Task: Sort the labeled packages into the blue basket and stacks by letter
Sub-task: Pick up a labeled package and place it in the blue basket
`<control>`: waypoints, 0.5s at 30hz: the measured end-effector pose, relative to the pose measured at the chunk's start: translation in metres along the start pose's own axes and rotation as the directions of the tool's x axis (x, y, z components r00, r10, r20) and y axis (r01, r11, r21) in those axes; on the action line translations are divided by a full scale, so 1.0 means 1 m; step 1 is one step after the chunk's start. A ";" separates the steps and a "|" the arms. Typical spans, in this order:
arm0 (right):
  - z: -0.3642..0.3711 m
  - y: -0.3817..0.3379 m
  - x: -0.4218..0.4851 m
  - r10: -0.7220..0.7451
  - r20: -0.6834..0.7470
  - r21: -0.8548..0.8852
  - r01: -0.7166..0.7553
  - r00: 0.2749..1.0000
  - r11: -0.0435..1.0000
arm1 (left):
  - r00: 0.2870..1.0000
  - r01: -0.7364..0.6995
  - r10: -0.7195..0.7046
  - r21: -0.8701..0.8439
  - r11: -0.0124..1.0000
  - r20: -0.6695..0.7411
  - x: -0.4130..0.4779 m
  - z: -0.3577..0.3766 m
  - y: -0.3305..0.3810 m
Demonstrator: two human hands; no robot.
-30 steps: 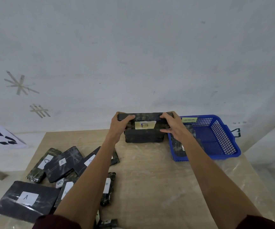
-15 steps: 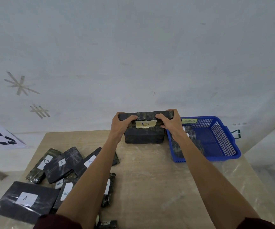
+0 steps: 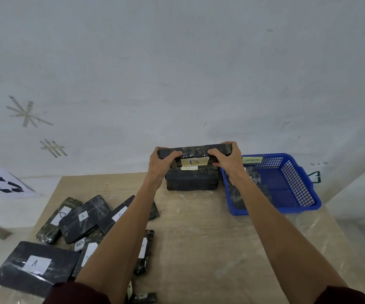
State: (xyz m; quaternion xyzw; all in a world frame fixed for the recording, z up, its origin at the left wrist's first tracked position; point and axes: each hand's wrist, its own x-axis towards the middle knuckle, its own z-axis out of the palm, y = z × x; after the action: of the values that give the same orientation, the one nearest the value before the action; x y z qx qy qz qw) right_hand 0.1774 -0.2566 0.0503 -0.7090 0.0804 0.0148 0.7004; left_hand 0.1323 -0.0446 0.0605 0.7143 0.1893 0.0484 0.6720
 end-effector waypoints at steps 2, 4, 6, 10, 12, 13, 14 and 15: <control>0.001 -0.002 -0.001 -0.001 -0.005 -0.008 0.001 1.000 1.000 | 1.000 -0.003 0.003 -0.019 1.000 -0.002 0.000 -0.001 -0.001; 0.002 -0.003 -0.003 -0.006 -0.007 0.001 0.006 1.000 1.000 | 1.000 -0.001 0.001 -0.031 1.000 0.005 0.000 -0.002 0.000; 0.002 -0.004 -0.004 -0.011 0.010 0.018 0.011 1.000 1.000 | 1.000 0.011 -0.010 -0.051 0.999 0.012 0.001 -0.003 0.001; -0.002 -0.008 -0.005 0.051 0.063 0.032 -0.053 0.997 0.998 | 1.000 -0.023 0.023 -0.038 0.999 0.009 0.000 -0.006 0.003; -0.003 -0.008 -0.004 0.131 0.093 0.050 -0.136 0.987 0.990 | 0.996 -0.086 0.086 -0.020 0.996 0.019 -0.002 -0.007 0.006; -0.003 -0.008 -0.004 0.179 0.105 0.072 -0.187 0.978 0.980 | 0.992 -0.120 0.120 -0.001 0.993 0.028 -0.003 -0.007 0.008; -0.003 -0.007 -0.003 0.228 0.111 0.088 -0.238 0.967 0.967 | 0.987 -0.153 0.152 0.017 0.988 0.044 -0.004 -0.008 0.009; -0.004 -0.007 -0.002 0.266 0.114 0.088 -0.277 0.957 0.957 | 0.981 -0.184 0.182 0.035 0.982 0.061 -0.004 -0.008 0.011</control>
State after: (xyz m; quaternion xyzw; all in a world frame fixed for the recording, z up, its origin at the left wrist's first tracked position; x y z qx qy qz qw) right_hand 0.1759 -0.2599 0.0574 -0.6524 0.1422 0.1424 0.7307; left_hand 0.1278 -0.0386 0.0724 0.7433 0.1041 0.0855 0.6552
